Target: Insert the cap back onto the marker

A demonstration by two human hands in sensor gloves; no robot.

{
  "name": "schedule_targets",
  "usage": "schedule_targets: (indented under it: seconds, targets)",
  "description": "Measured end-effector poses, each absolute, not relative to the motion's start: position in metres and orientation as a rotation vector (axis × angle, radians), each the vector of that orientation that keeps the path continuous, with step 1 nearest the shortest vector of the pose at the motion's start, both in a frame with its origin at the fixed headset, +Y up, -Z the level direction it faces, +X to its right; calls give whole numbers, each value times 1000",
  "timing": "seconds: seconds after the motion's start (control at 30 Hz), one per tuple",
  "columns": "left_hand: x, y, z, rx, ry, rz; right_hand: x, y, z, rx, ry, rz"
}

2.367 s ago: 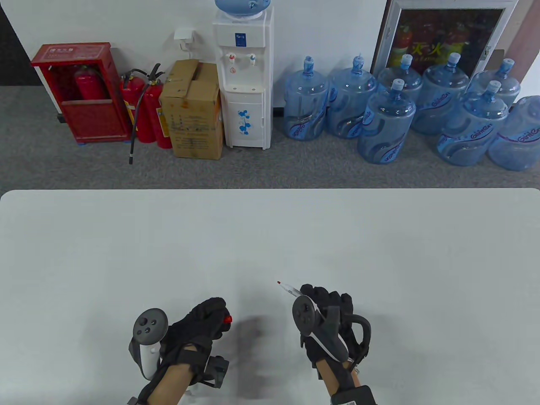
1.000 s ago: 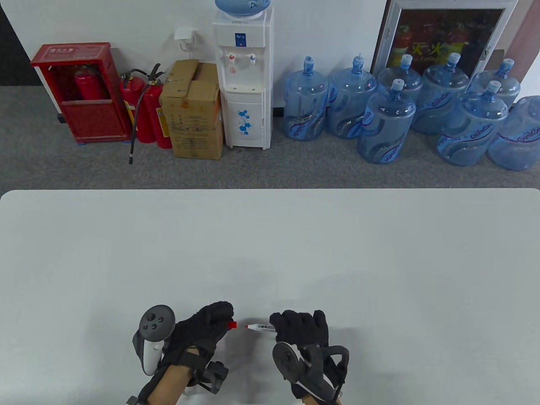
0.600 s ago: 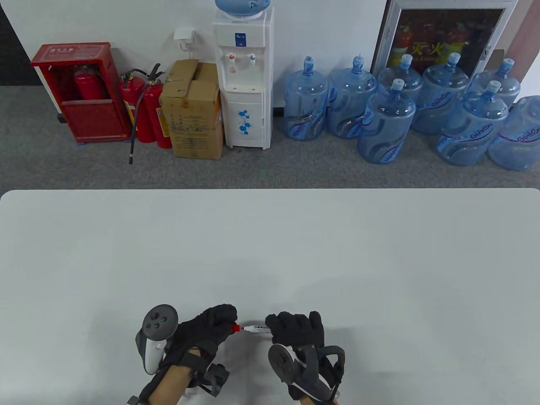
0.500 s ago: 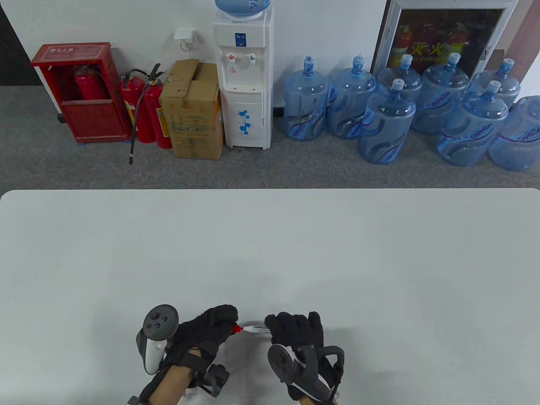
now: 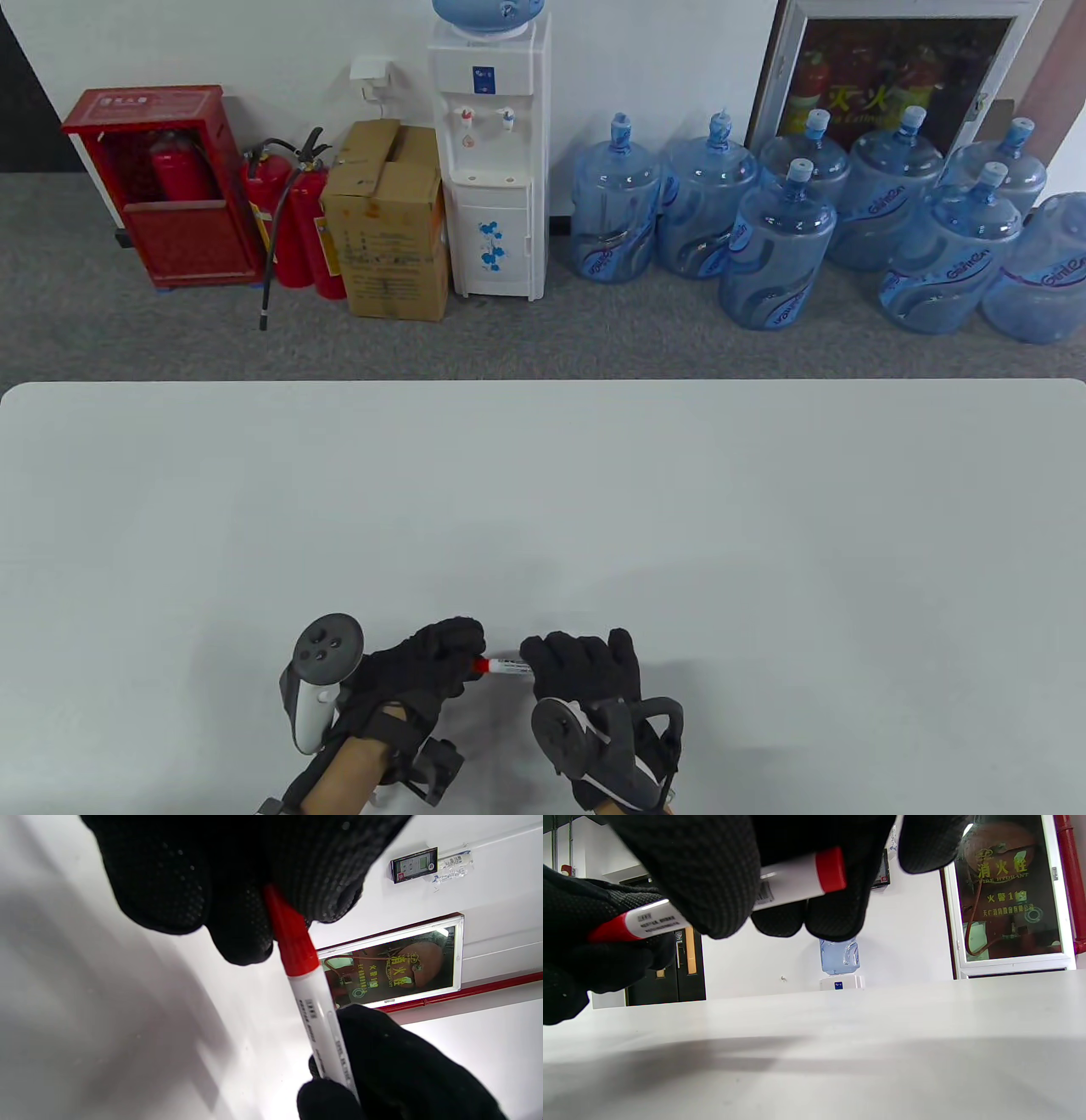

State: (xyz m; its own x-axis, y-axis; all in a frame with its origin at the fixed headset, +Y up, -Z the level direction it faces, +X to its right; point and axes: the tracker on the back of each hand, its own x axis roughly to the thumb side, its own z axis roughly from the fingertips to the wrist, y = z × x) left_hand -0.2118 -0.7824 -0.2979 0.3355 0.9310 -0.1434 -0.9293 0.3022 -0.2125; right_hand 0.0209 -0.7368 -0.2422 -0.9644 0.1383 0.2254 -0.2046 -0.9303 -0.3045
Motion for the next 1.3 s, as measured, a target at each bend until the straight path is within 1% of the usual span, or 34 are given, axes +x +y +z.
schedule_targets:
  seconds: [0.13,0.33,0.47,0.73,0.8,0.87,1.03,1.17,1.23,1.3]
  targets:
    - [-212,-783,-298,-274,-7,1212,21,-737,-241,312,-520,2875]
    - [-214,-783,-300,-245,-13,1143,14,-733,-234,405,-619,2807]
    - [-211,-785,-301,-288,-21,1096,10,-730,-231,470,-649,2750]
    - [-203,-785,-299,-350,-84,1030,16,-741,-235,515,-539,2736]
    - [-203,-785,-299,-352,-76,1027,16,-744,-237,541,-501,2727]
    - [-202,-784,-298,-320,-58,1036,16,-746,-241,546,-444,2699]
    - [-200,-773,-295,-196,-117,986,20,-747,-247,490,-409,2672]
    - [-202,-768,-297,-204,-165,1060,23,-748,-250,478,-377,2634]
    - [-201,-765,-296,-184,-195,1001,22,-748,-249,499,-367,2609]
    - [-200,-763,-296,-159,-189,954,21,-746,-247,521,-418,2598]
